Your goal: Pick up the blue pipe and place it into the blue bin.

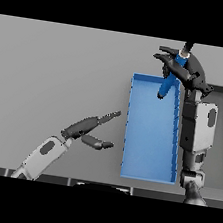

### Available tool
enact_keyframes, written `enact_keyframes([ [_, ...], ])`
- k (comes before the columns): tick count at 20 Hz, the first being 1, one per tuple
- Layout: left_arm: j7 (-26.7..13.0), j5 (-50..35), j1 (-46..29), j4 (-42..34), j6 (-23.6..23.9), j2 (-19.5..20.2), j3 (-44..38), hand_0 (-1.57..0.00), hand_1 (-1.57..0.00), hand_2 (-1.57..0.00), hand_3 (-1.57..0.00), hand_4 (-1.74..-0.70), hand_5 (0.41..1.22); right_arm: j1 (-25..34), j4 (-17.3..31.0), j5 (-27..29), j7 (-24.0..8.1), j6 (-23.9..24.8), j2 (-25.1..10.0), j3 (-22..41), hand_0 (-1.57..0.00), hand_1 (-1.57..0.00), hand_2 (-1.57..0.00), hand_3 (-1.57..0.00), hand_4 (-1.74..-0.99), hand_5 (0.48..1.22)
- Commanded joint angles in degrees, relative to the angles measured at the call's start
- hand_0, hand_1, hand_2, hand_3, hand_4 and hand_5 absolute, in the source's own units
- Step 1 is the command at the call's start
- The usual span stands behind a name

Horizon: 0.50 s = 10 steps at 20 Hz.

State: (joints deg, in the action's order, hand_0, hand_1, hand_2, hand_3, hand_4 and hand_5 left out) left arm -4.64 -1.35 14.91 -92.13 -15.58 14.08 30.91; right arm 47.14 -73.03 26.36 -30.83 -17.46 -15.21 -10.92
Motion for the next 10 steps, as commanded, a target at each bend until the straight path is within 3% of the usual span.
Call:
enact_keyframes([
  [1, -0.05, 0.35, 0.33, 0.76, 0.03, -0.07, -0.03, 0.0, 0.0, 0.0, 0.0, -0.83, 0.464, -2.21, -0.18, -0.88, -0.68, 0.63, -0.08, -0.34, -1.57, -1.57, -1.57, -1.57, -1.499, 1.221],
  [4, -0.47, -0.48, -0.62, -0.82, -0.16, -0.11, 0.25, 0.0, 0.0, 0.0, 0.0, -0.83, 0.469, -7.26, 0.24, -3.83, -3.9, 2.64, 1.16, -0.69, -1.57, -1.57, -1.57, -1.57, -1.499, 1.221],
  [6, -0.85, -0.4, -0.14, -0.4, -0.2, -0.35, 0.27, 0.0, 0.0, 0.0, 0.0, -0.83, 0.47, -10.08, 1.22, -4.92, -4.11, 5.33, -0.2, 1.35, -1.57, -1.57, -1.57, -1.57, -1.499, 1.221],
  [8, -0.61, 0.05, -0.42, -0.5, -0.01, -0.47, 0.65, 0.0, 0.0, 0.0, 0.0, -0.83, 0.47, -13.45, 0.89, -4.68, -4.11, 6.8, -1.09, 5.06, -1.57, -1.57, -1.57, -1.08, -1.586, 1.221],
  [9, -0.3, -0.26, -0.61, -0.7, -0.28, 0.11, 0.32, 0.0, 0.0, 0.0, 0.0, -0.83, 0.471, -15.18, 0.9, -4.26, -4.11, 6.97, -2.17, 6.98, -1.57, -1.57, -1.57, -1.18, -1.569, 1.221],
  [10, -1.8, -0.73, 0.59, -0.32, -0.12, -0.23, -0.23, 0.0, 0.0, 0.0, 0.0, -0.83, 0.472, -16.44, 1.25, -3.36, -4.11, 8.08, -3.2, 9.21, -1.57, -1.57, -1.57, -1.04, -1.603, 1.221],
])
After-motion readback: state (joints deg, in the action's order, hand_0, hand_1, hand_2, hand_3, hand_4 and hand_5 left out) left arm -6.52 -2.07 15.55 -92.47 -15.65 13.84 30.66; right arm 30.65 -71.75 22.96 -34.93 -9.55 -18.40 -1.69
